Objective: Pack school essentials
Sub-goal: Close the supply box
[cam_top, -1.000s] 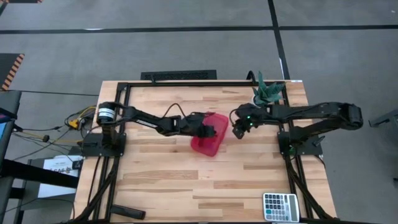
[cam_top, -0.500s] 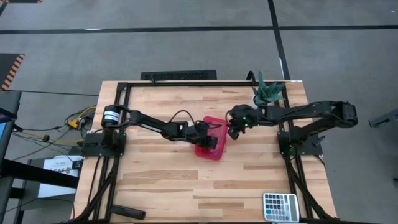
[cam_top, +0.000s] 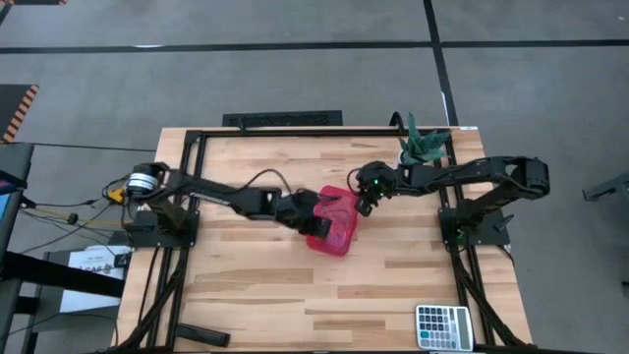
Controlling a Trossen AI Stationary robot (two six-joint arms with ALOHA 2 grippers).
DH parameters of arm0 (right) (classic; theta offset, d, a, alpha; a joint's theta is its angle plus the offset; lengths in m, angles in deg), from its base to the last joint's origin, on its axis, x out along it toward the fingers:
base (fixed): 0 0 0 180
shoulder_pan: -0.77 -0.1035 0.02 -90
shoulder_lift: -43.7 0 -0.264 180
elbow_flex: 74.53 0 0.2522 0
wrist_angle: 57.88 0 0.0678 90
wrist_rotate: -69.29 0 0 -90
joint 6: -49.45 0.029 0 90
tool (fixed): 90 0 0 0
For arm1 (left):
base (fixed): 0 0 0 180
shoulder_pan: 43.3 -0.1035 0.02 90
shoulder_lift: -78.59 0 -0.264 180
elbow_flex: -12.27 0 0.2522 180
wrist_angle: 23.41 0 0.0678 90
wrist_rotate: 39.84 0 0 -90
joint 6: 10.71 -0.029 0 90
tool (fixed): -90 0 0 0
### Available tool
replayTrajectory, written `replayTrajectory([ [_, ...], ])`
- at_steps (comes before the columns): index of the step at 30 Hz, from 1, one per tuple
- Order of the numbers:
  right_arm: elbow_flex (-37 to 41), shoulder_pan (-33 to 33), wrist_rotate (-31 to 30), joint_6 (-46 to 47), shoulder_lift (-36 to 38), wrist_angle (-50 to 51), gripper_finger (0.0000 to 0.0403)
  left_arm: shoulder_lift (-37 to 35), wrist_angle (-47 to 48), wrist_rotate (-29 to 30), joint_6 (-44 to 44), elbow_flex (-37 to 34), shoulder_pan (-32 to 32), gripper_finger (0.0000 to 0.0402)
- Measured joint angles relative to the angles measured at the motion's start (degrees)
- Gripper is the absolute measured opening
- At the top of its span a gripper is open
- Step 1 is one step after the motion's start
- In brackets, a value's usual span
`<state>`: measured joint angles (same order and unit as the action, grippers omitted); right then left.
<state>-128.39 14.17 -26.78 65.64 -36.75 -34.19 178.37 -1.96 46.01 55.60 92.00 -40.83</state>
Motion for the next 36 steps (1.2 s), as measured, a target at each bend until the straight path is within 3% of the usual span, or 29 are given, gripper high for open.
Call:
replayTrajectory([
  [7, 0.0, 5.6, -0.4, -3.2, -2.0, -3.4, 0.0124, -1.3, 1.0, 8.4, 10.8, 0.1, 9.8, 0.0],
  [13, 0.1, 7.4, 2.3, -4.7, -4.7, -2.6, 0.0123, 3.1, 3.0, 10.5, 19.9, 0.1, 14.7, 0.0],
  [17, 0.0, 6.2, 3.7, -4.4, -6.5, -3.3, 0.0122, 5.5, 3.1, 9.9, 21.1, 0.1, 14.8, 0.0],
  [23, 0.0, 3.1, 3.6, -3.3, -6.9, -1.3, 0.0122, 7.8, 11.7, 10.6, 20.2, 0.1, 13.6, 0.0],
  [36, 0.0, -5.0, 3.4, 2.9, -6.1, 6.7, 0.0122, 10.1, 16.2, 17.4, 17.3, 0.2, 9.5, 0.0],
])
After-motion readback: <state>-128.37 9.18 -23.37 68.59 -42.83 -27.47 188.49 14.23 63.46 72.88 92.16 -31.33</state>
